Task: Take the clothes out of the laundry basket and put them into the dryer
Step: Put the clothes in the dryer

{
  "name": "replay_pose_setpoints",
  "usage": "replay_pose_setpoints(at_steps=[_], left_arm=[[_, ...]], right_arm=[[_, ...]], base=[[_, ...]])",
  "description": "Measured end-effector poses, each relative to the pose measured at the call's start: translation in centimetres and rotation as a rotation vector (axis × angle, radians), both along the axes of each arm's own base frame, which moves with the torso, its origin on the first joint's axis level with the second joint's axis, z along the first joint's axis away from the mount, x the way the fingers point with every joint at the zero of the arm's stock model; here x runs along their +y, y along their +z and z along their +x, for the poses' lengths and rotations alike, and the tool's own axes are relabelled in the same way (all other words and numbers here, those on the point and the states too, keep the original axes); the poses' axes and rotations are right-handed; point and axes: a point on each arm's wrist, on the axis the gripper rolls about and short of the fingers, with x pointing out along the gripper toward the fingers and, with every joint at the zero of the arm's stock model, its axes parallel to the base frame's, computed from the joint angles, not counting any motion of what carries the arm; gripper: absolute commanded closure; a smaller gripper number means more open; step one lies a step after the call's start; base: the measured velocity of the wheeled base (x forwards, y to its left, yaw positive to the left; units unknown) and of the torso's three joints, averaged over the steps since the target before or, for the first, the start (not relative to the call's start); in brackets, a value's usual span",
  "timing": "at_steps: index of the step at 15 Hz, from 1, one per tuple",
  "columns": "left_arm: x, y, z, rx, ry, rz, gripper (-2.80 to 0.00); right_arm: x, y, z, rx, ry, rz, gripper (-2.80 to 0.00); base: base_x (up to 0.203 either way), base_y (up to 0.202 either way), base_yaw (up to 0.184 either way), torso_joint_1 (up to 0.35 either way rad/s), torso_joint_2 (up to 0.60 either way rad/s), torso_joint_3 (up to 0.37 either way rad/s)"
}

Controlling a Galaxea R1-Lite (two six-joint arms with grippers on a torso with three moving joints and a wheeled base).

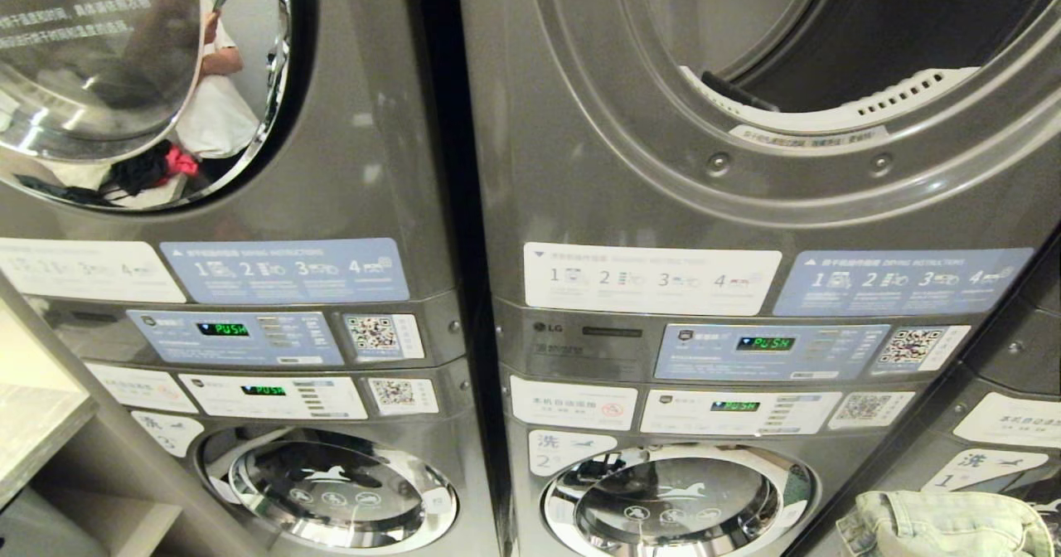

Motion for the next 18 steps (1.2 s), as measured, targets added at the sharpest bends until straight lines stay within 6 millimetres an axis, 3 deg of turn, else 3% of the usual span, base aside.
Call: replay_pose_setpoints(at_steps=[8, 18], left_arm=[[0.00, 0.01, 0.00, -0.001, 0.000, -0.002, 0.00], [0.00, 0.01, 0.00, -0.001, 0.000, -0.003, 0.00]], right_arm=[[0.00, 0.00, 0.00, 0.000, 0.001, -0.001, 0.00], [0.00, 0.00, 0.00, 0.000, 0.000, 0.000, 0.00]], base=[[0.013, 0.012, 0.000, -0.001, 0.00, 0.000], [0.193, 0.000, -0.001, 0.004, 0.01, 0.000]])
